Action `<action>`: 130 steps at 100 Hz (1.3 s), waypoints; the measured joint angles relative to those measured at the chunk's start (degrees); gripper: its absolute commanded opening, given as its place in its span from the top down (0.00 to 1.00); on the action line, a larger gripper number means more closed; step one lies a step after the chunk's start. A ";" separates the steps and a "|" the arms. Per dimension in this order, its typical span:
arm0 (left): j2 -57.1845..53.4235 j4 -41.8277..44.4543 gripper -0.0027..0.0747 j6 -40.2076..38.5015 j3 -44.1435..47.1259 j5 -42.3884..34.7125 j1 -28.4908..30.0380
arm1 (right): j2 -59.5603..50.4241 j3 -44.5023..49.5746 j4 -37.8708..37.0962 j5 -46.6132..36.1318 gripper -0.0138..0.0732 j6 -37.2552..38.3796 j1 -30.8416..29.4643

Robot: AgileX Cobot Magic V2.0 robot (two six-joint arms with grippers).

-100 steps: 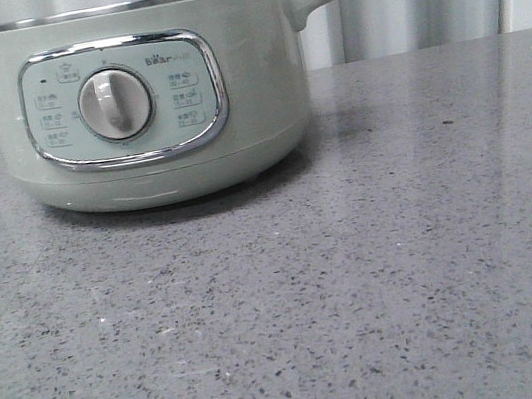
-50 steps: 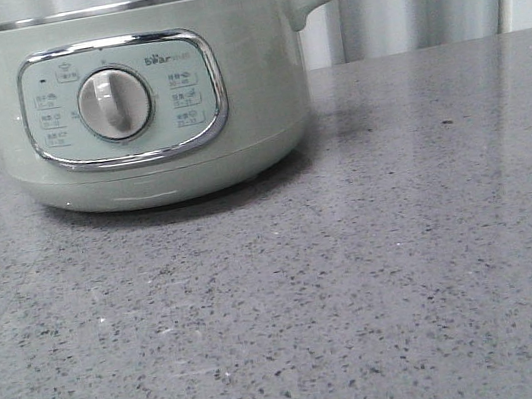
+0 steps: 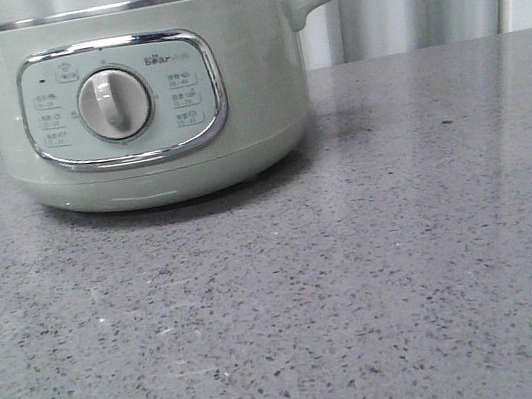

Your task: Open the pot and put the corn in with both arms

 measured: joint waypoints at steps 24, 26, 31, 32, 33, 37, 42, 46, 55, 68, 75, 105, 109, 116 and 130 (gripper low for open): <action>0.00 0.00 0.99 0.00 0.00 0.00 0.00 | 0.00 3.35 -1.12 0.82 0.91 0.00 -1.10; 0.00 0.00 0.99 0.00 0.00 0.00 0.00 | 0.00 4.24 -1.25 0.93 0.91 0.00 -1.46; 0.00 0.02 0.99 0.00 0.00 0.00 0.00 | 0.00 6.62 -1.34 0.91 0.91 0.00 -3.44; 0.00 0.02 0.99 0.00 0.00 0.00 0.00 | 0.00 6.98 -1.34 0.91 0.91 0.00 -3.74; 0.00 0.02 0.99 0.00 0.00 0.00 0.00 | 0.00 7.74 -1.34 0.91 0.91 0.00 -4.07; 0.00 0.02 0.99 0.00 0.00 0.00 0.00 | 0.00 9.71 -1.46 0.42 0.91 0.00 -6.31; 0.00 0.02 0.99 0.00 0.00 0.00 0.00 | 0.00 12.93 -1.44 -0.85 0.91 0.00 -9.48; 0.00 0.02 0.99 0.00 0.00 0.00 0.00 | 0.00 15.35 -1.44 -2.22 0.91 0.00 -12.38; 0.00 0.02 0.99 0.00 0.00 0.00 0.00 | 0.00 20.17 -1.24 -6.83 0.91 0.00 -18.77; 0.00 0.13 0.99 -0.12 0.00 0.00 0.00 | -0.59 21.67 -0.91 -6.59 0.91 0.00 -26.20; 0.00 0.13 0.99 -0.12 0.00 0.00 0.00 | -1.74 21.67 -0.82 -3.91 0.91 0.00 -28.55; 0.00 0.15 0.99 -0.12 0.00 0.00 0.00 | -2.14 21.67 -0.65 4.87 0.91 0.00 -29.96; 0.00 0.15 0.99 -0.12 0.00 0.00 0.00 | -2.14 21.67 -0.65 4.97 0.91 0.00 -29.96; 0.00 0.15 0.99 -0.12 0.00 0.00 0.00 | -2.14 21.67 -0.65 4.97 0.91 0.00 -29.96; 0.00 0.15 0.99 -0.12 0.00 0.00 0.00 | -2.14 21.67 -0.65 4.97 0.91 0.00 -29.96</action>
